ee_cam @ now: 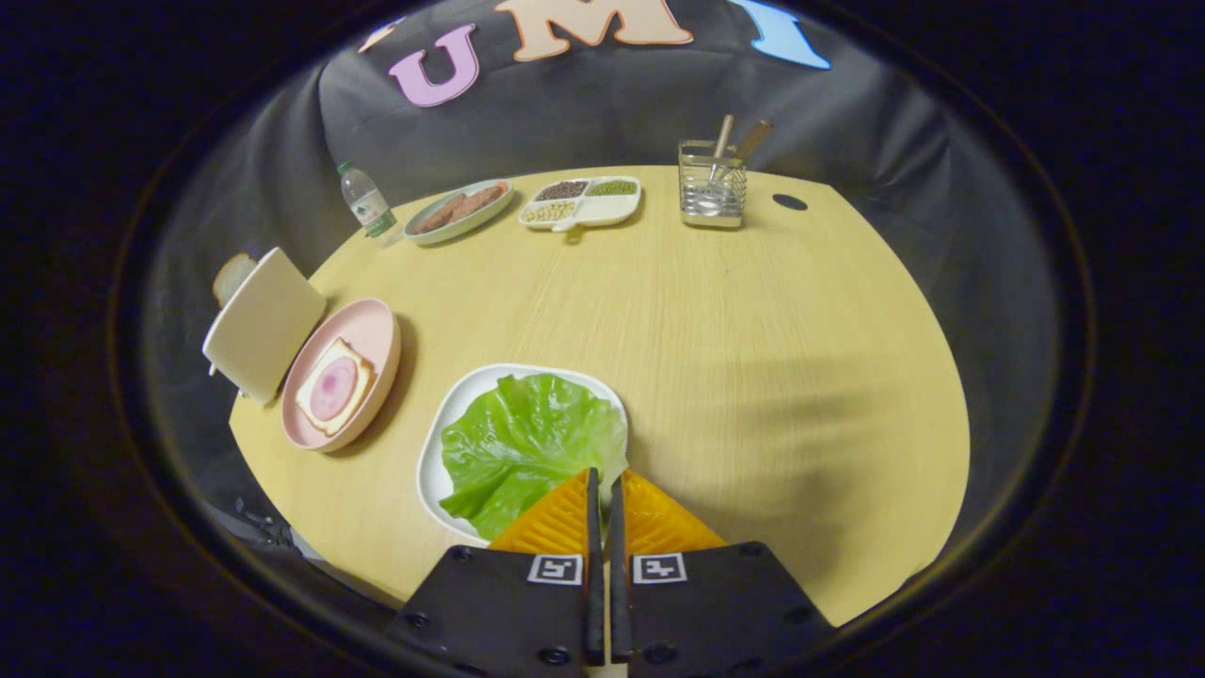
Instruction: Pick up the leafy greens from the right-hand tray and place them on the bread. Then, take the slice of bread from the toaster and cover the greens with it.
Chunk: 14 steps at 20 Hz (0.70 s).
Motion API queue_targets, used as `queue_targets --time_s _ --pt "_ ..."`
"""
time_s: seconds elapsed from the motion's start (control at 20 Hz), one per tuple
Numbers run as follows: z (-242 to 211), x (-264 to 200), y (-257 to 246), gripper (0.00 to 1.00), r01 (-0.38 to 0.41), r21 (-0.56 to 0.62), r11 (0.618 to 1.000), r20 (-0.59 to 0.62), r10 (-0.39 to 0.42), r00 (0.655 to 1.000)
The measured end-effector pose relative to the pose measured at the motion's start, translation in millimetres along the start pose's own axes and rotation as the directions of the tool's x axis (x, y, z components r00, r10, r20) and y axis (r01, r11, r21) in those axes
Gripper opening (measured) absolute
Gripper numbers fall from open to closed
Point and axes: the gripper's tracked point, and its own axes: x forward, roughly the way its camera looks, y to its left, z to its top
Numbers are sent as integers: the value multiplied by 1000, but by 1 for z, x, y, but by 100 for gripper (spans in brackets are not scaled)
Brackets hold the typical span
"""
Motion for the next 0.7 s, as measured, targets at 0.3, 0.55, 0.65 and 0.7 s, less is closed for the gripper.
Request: queue_targets --time_s 0.3,0.55,0.65,0.7 --pt "19 -25 22 6 -24 -44 999 38 25 999" --pt "39 -48 52 6 -35 -88 995 71 41 997" --pt "48 -55 71 6 -52 -86 995 85 59 995" --pt "52 -60 79 6 -60 -87 994 91 68 994"
